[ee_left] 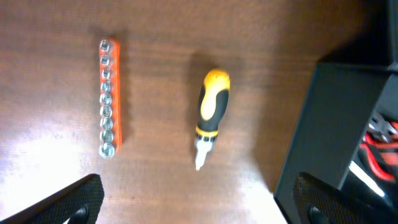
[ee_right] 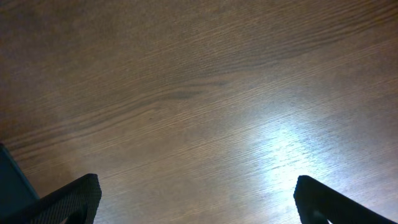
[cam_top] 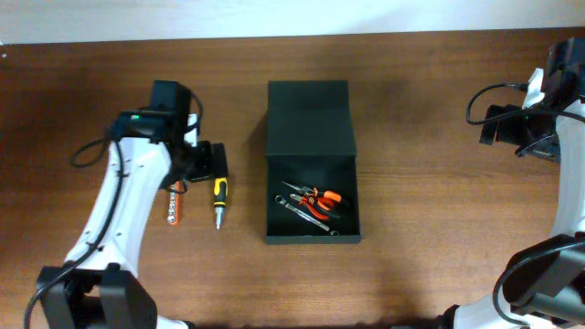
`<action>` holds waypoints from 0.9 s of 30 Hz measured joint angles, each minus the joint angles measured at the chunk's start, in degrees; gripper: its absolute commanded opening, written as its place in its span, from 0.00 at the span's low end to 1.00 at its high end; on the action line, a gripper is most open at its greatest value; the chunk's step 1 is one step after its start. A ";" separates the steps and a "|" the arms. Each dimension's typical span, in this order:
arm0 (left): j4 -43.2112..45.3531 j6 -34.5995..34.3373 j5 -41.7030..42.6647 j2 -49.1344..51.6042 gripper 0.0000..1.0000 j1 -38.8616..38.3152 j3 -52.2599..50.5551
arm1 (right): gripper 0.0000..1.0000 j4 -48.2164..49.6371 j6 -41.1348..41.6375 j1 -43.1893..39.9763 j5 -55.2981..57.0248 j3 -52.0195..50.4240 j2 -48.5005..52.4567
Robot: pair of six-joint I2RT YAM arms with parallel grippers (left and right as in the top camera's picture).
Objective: Pack container
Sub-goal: 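Move the left gripper over the yellow-black screwdriver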
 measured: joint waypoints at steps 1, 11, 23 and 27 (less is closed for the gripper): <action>0.98 -0.33 -0.81 0.35 0.99 -1.25 0.02 | 0.99 0.00 0.02 0.00 0.02 0.00 0.00; 5.53 -0.61 -3.43 1.38 0.99 -5.79 0.09 | 0.99 0.02 0.04 0.00 0.00 0.00 0.00; 9.38 0.63 -3.89 1.99 0.99 -3.74 -8.09 | 0.99 0.00 -0.02 0.00 0.00 0.00 0.00; 9.40 0.63 -3.41 3.50 0.99 -3.74 -8.79 | 0.99 0.00 0.00 0.00 0.00 0.00 0.00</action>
